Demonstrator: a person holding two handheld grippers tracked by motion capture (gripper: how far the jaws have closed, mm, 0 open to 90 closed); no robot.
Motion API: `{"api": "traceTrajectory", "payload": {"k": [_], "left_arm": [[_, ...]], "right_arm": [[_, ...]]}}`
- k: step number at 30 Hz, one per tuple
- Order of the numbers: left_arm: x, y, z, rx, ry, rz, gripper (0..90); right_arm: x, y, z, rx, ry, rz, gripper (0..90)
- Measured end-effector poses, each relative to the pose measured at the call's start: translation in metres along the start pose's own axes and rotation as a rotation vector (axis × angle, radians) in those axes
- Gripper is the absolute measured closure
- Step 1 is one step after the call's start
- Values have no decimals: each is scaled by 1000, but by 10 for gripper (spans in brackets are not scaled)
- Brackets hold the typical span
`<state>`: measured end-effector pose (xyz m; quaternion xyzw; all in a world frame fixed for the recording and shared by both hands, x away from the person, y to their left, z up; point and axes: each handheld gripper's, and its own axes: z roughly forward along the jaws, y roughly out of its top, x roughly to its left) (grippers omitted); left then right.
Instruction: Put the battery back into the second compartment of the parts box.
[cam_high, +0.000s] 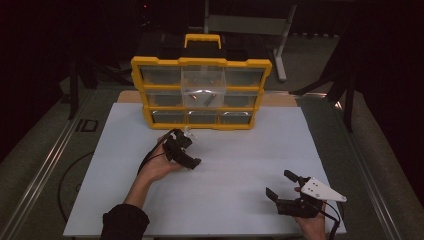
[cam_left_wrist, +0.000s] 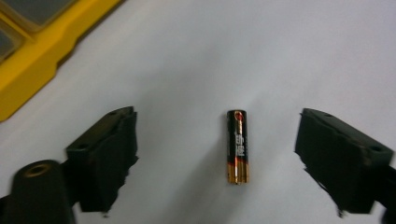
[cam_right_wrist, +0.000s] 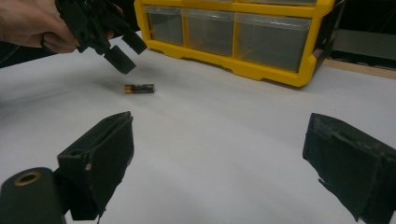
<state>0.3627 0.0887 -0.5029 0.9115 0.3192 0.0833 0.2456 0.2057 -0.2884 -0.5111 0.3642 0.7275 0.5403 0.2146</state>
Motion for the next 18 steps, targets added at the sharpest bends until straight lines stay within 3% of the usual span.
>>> {"api": "traceTrajectory", "payload": {"k": [8, 11, 12, 13, 18], "left_arm": [[-8, 0, 11, 48, -46, 45, 328], [-9, 0, 15, 74, -44, 54, 407], [-9, 0, 15, 79, -44, 52, 470], [-8, 0, 16, 85, -48, 54, 470], [-7, -2, 20, 135, -55, 67, 649]], "right_arm": [[0, 0, 0, 1, -1, -1, 84], [0, 0, 0, 1, -1, -1, 84], [0, 0, 0, 1, -1, 0, 84], [0, 0, 0, 1, -1, 0, 84], [0, 0, 0, 1, -1, -1, 83]]}}
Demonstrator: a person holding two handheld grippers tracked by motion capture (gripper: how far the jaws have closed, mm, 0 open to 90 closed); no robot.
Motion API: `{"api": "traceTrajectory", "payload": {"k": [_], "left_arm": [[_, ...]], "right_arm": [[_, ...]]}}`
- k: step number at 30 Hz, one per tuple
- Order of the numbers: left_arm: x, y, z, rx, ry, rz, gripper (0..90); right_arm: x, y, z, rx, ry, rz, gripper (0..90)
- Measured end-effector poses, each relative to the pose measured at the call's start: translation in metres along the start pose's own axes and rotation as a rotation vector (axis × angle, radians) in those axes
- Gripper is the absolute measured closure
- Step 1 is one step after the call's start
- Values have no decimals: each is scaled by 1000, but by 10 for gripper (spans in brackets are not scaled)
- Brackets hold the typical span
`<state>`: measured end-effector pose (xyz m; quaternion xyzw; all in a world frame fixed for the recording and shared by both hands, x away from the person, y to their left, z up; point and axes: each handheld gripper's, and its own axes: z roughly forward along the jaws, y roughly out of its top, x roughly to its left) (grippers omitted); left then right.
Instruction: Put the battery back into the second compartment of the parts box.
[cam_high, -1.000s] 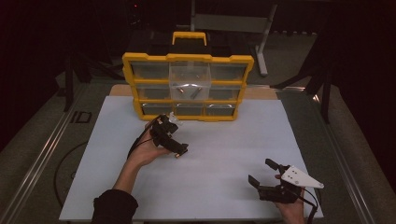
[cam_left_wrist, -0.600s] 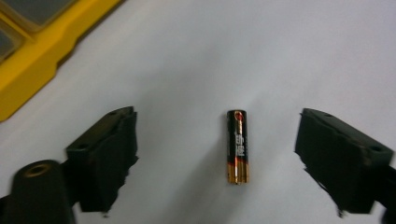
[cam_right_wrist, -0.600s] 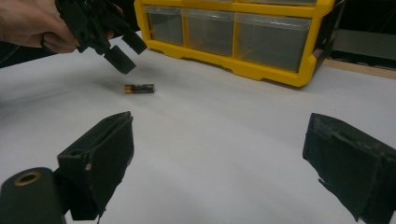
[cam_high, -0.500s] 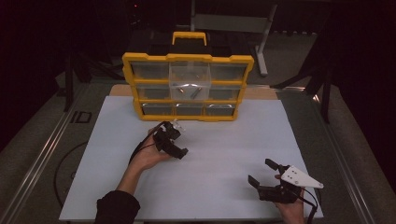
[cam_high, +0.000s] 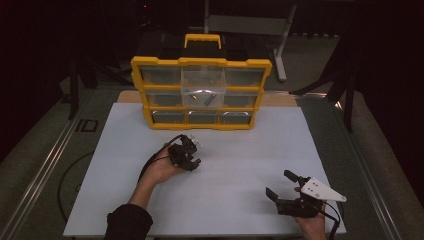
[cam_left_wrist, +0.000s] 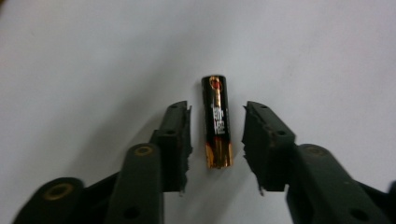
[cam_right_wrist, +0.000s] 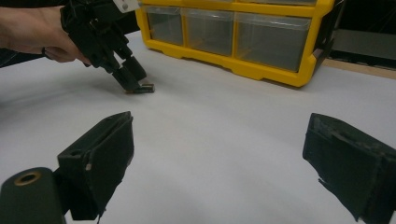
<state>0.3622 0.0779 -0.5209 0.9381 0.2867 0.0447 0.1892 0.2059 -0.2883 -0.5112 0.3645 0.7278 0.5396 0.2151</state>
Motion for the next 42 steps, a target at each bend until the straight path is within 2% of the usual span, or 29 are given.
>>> {"api": "traceTrajectory", "payload": {"k": [1, 4, 6, 7, 11, 18, 23, 28, 29, 39, 41, 42], "left_arm": [[0, 0, 3, 20, -4, 2, 669], [1, -1, 5, 37, -11, 7, 712], [2, -1, 5, 35, -18, 2, 723], [2, -1, 4, 36, -13, 12, 768], [1, -2, 4, 28, -6, 25, 775], [8, -6, -10, -27, -6, 2, 775], [12, -8, -22, -47, -2, -1, 775], [14, -10, -44, -95, -17, 8, 775], [14, -10, -44, -95, -17, 8, 775], [24, -8, -93, -187, -45, 30, 775], [25, -9, -96, -195, -45, 29, 775], [27, -9, -107, -215, -48, 33, 775]], "right_arm": [[0, 0, 0, 1, 0, -1, 83], [0, 0, 0, 1, 0, -1, 84], [0, 0, 0, 1, -1, -1, 83], [0, 0, 0, 1, 0, -1, 84], [0, 0, 0, 1, 0, 0, 84], [0, 0, 1, 0, 0, 2, 83], [0, 0, 1, 1, 0, 2, 84], [0, 0, 2, 1, 4, 1, 83], [0, 0, 2, 1, 4, 1, 83], [1, 0, 1, 2, 4, 1, 84], [1, 0, 1, 2, 5, 1, 83], [1, 0, 1, 2, 5, 1, 83]]}}
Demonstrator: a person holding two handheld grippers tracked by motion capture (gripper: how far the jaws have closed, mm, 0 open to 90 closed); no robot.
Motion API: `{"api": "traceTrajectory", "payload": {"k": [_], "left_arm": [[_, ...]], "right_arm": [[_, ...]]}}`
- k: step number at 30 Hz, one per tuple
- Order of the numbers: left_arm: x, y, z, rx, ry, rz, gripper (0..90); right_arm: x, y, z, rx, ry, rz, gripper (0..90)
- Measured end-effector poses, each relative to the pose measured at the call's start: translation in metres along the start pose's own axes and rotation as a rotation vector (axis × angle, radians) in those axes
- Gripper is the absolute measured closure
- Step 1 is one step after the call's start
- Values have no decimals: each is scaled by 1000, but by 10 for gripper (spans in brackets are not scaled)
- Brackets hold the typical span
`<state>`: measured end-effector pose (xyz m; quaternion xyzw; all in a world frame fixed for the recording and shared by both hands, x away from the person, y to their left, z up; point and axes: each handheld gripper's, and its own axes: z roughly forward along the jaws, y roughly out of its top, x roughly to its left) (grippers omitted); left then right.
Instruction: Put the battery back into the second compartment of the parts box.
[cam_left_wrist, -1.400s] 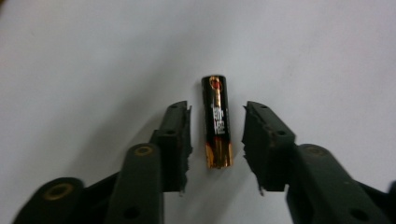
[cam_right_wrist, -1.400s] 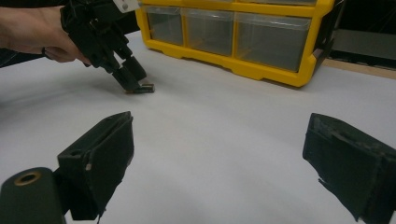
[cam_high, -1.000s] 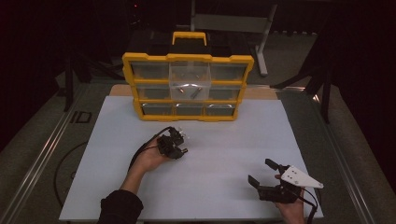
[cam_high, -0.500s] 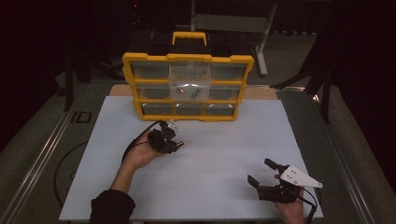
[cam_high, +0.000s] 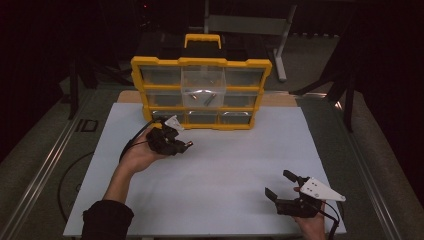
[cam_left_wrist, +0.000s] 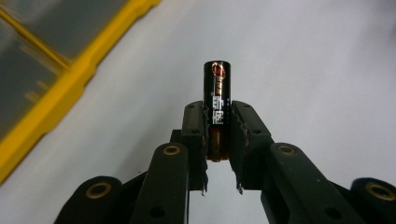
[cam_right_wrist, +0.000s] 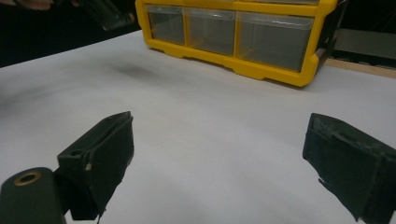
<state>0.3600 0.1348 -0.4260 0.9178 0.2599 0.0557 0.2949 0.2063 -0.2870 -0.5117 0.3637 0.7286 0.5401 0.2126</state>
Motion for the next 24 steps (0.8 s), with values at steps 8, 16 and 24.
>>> {"api": "traceTrajectory", "payload": {"k": [8, 16, 24], "left_arm": [[3, 14, -34, -43, -10, 31, 775], [8, 34, -69, -64, -30, 74, 775], [16, 52, -99, -82, -52, 85, 775]], "right_arm": [[0, 0, 0, -1, -2, 2, 84], [0, 0, 0, -2, -1, 4, 84], [-1, 0, 0, -2, 1, 3, 84]]}}
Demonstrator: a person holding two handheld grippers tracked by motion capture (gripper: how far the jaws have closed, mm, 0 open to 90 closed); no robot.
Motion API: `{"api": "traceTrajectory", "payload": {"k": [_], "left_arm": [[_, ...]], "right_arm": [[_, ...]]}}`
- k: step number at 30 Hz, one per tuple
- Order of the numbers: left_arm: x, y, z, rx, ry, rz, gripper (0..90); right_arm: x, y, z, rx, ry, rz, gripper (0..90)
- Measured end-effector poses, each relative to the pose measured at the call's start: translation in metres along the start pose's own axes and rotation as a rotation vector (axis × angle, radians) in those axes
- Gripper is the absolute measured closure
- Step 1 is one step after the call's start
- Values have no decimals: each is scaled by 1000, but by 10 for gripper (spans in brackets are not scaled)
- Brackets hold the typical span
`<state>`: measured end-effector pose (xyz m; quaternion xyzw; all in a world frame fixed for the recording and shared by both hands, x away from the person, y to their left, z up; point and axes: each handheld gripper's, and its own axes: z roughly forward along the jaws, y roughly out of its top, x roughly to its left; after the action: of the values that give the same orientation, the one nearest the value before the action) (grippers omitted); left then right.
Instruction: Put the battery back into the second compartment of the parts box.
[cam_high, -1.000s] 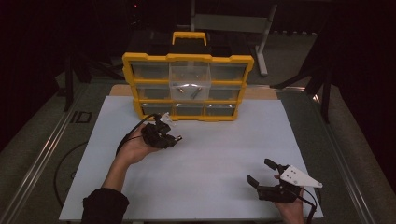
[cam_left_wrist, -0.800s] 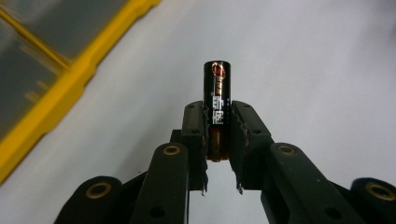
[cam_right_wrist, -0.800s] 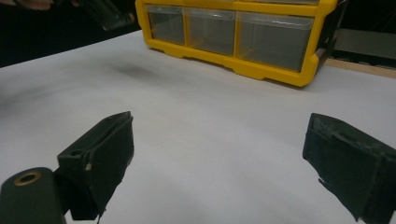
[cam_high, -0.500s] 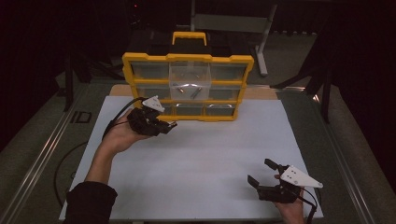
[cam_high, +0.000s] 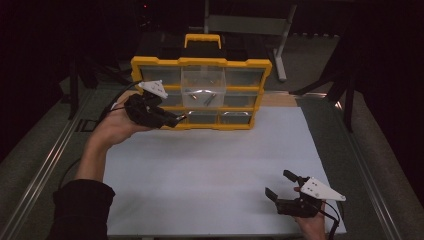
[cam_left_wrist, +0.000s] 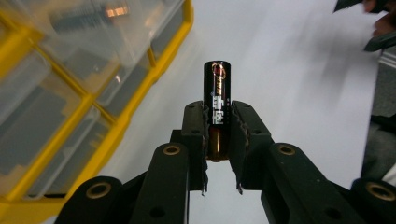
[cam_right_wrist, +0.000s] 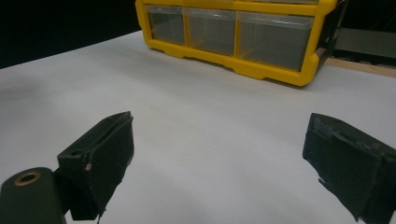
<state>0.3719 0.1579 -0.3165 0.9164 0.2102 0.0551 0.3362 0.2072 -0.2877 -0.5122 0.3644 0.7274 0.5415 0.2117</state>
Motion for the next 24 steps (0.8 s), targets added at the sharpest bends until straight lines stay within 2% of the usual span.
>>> {"api": "traceTrajectory", "payload": {"k": [11, 12, 13, 17, 18, 20, 24], "left_arm": [[11, 29, -28, -16, 43, -17, 775], [12, 35, -31, -25, 66, -21, 775], [12, 35, -31, -25, 66, -21, 775], [15, 48, -33, -18, 118, -33, 775], [16, 53, -33, -15, 146, -44, 775], [17, 56, -32, -19, 159, -49, 775], [18, 66, -28, -20, 231, -51, 775]], "right_arm": [[1, 0, 0, 0, 0, 6, 84], [1, 0, 0, 0, 3, 8, 84], [0, 0, 0, 0, 3, 8, 83], [0, 0, 0, 0, 2, 8, 84], [0, 0, 0, 0, 3, 8, 84], [0, 0, -1, 1, 3, 10, 84], [0, 0, 0, 1, 4, 8, 84]]}}
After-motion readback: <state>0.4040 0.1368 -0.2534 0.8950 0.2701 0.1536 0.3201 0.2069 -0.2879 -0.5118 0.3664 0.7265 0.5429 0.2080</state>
